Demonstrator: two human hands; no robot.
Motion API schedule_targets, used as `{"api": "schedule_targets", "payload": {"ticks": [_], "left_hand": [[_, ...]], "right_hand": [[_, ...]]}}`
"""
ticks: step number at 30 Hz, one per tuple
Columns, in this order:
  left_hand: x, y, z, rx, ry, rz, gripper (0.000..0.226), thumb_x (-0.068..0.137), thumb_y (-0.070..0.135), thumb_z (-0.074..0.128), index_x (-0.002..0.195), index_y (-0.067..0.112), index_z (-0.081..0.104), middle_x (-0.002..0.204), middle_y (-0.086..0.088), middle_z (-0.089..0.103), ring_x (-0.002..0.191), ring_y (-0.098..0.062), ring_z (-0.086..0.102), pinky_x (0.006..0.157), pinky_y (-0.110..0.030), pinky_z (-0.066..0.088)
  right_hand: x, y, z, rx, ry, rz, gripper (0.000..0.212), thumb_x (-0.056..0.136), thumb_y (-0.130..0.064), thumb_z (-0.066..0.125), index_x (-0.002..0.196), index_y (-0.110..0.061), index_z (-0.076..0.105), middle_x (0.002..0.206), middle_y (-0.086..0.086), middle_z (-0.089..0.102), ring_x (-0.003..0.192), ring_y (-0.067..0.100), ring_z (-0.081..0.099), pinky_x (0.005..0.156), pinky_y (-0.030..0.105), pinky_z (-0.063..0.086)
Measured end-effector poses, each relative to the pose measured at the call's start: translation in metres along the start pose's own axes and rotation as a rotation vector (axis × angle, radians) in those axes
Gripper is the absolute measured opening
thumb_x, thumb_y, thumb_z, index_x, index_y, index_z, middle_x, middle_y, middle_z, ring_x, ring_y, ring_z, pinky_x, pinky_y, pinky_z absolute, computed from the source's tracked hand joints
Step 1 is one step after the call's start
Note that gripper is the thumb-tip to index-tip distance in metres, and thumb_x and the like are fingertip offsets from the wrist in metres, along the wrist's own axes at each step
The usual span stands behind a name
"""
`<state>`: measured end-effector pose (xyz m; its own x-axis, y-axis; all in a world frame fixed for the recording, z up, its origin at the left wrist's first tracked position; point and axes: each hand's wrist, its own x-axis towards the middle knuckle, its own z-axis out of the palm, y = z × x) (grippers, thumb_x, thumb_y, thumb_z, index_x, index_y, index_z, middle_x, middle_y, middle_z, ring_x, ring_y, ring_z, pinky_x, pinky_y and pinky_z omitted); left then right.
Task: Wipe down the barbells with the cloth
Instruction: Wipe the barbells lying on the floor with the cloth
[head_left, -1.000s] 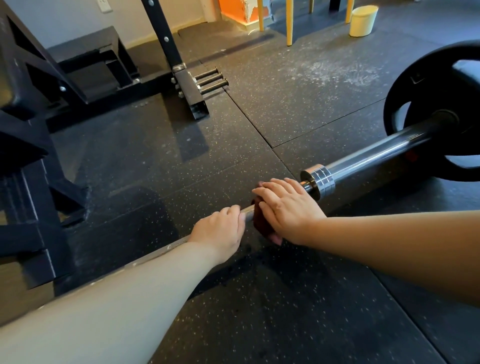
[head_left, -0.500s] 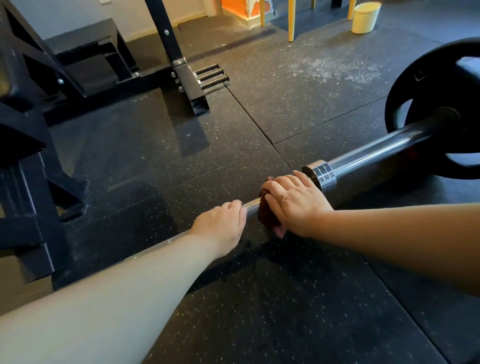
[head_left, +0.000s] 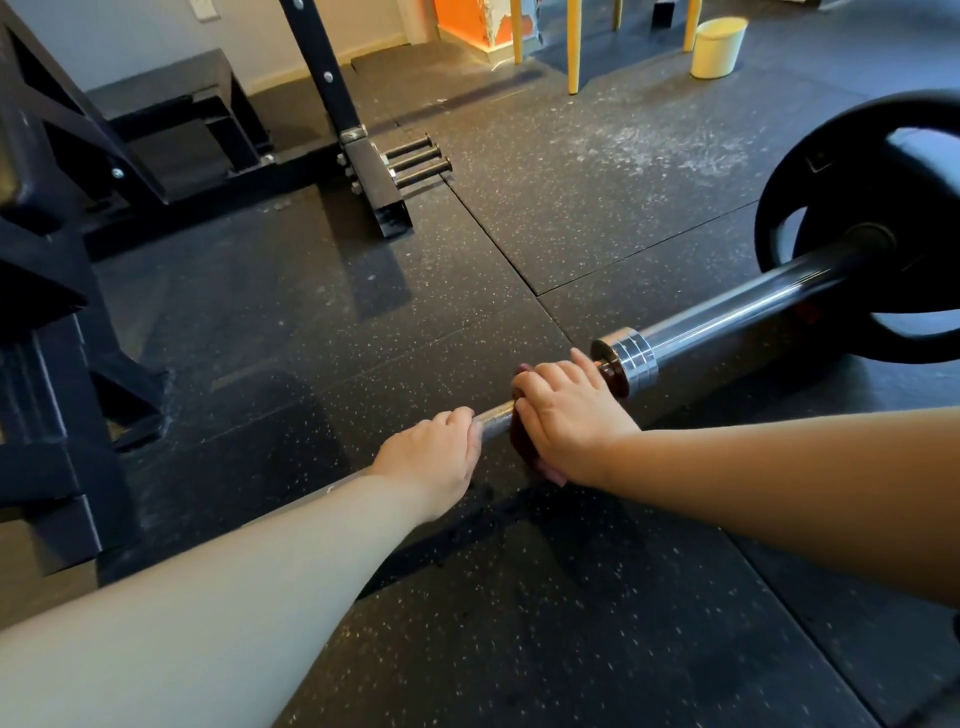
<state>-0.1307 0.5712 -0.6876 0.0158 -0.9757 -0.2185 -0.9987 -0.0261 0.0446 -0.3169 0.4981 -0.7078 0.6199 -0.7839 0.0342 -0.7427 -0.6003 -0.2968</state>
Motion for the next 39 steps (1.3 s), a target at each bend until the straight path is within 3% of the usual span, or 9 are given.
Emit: {"api": "schedule_targets", "payload": {"ticks": [7,11,14,17,20,24,27,32,39], "left_hand": [[-0.002,0.000,-0.003,-0.014,-0.025,0.000,0.049,0.109,0.047,0.016,0.141,0.022,0.043,0.128,0.001,0.059,0.103,-0.017,0.063,0.083,-0.041,0.059],[-0.002,-0.001,-0.003,-0.029,-0.041,-0.009,0.047,0.109,0.047,0.016,0.139,0.022,0.043,0.126,0.002,0.059,0.100,-0.016,0.062,0.080,-0.041,0.060],[-0.003,0.002,-0.005,-0.054,-0.049,-0.013,0.051,0.109,0.048,0.016,0.143,0.021,0.042,0.135,-0.001,0.058,0.112,-0.021,0.061,0.089,-0.043,0.056],[-0.005,0.002,-0.009,-0.077,-0.075,-0.034,0.055,0.109,0.051,0.013,0.144,0.020,0.042,0.141,-0.002,0.055,0.121,-0.024,0.059,0.095,-0.046,0.053],[-0.006,0.001,-0.008,-0.070,-0.073,-0.015,0.051,0.109,0.047,0.015,0.141,0.020,0.042,0.137,-0.003,0.056,0.114,-0.024,0.060,0.091,-0.048,0.054],[-0.008,-0.004,-0.009,-0.076,-0.093,-0.007,0.051,0.110,0.046,0.016,0.149,0.021,0.036,0.143,-0.002,0.053,0.116,-0.022,0.059,0.092,-0.045,0.055],[-0.012,-0.009,-0.011,-0.102,-0.118,-0.020,0.053,0.109,0.047,0.016,0.153,0.022,0.032,0.149,-0.002,0.048,0.127,-0.025,0.054,0.100,-0.046,0.049],[-0.022,-0.022,-0.010,-0.097,-0.118,-0.012,0.053,0.109,0.048,0.016,0.153,0.023,0.032,0.146,-0.001,0.050,0.125,-0.023,0.055,0.097,-0.041,0.049],[-0.033,-0.025,-0.015,-0.104,-0.130,-0.046,0.052,0.110,0.043,0.023,0.156,0.020,0.029,0.154,-0.001,0.044,0.135,-0.020,0.050,0.107,-0.040,0.048]], "right_hand": [[-0.001,0.018,-0.015,-0.139,-0.054,-0.139,0.045,0.109,-0.043,0.024,0.146,-0.023,0.040,0.133,0.001,0.057,0.126,0.026,0.052,0.119,0.040,0.025],[0.003,0.012,-0.011,-0.117,-0.019,-0.001,0.036,0.108,-0.036,0.027,0.132,-0.019,0.047,0.130,0.006,0.058,0.128,0.028,0.050,0.126,0.045,0.012],[0.005,-0.009,-0.002,-0.120,-0.071,-0.079,0.042,0.108,-0.035,0.026,0.142,-0.018,0.043,0.143,0.006,0.052,0.136,0.028,0.044,0.127,0.045,0.003],[0.007,-0.008,-0.006,-0.103,-0.113,-0.178,0.045,0.109,-0.041,0.023,0.148,-0.023,0.038,0.140,0.003,0.054,0.133,0.026,0.048,0.125,0.044,0.015],[0.012,0.010,-0.012,-0.145,-0.108,-0.143,0.041,0.108,-0.045,0.022,0.134,-0.024,0.047,0.125,0.001,0.063,0.119,0.026,0.058,0.115,0.041,0.031],[0.017,-0.001,-0.004,-0.108,-0.030,0.040,0.034,0.107,-0.037,0.025,0.116,-0.019,0.052,0.115,0.006,0.065,0.113,0.030,0.058,0.119,0.044,0.024],[0.015,-0.029,0.008,-0.112,-0.061,-0.059,0.034,0.107,-0.036,0.036,0.133,-0.018,0.049,0.131,0.006,0.059,0.126,0.028,0.052,0.124,0.045,0.017],[0.014,-0.022,-0.004,-0.128,-0.134,-0.241,0.043,0.108,-0.046,0.025,0.142,-0.026,0.040,0.128,0.001,0.059,0.117,0.025,0.057,0.108,0.042,0.038],[0.015,-0.039,0.009,-0.084,-0.033,-0.005,0.036,0.108,-0.038,0.024,0.125,-0.024,0.052,0.122,0.001,0.062,0.116,0.027,0.056,0.112,0.042,0.030]]}}
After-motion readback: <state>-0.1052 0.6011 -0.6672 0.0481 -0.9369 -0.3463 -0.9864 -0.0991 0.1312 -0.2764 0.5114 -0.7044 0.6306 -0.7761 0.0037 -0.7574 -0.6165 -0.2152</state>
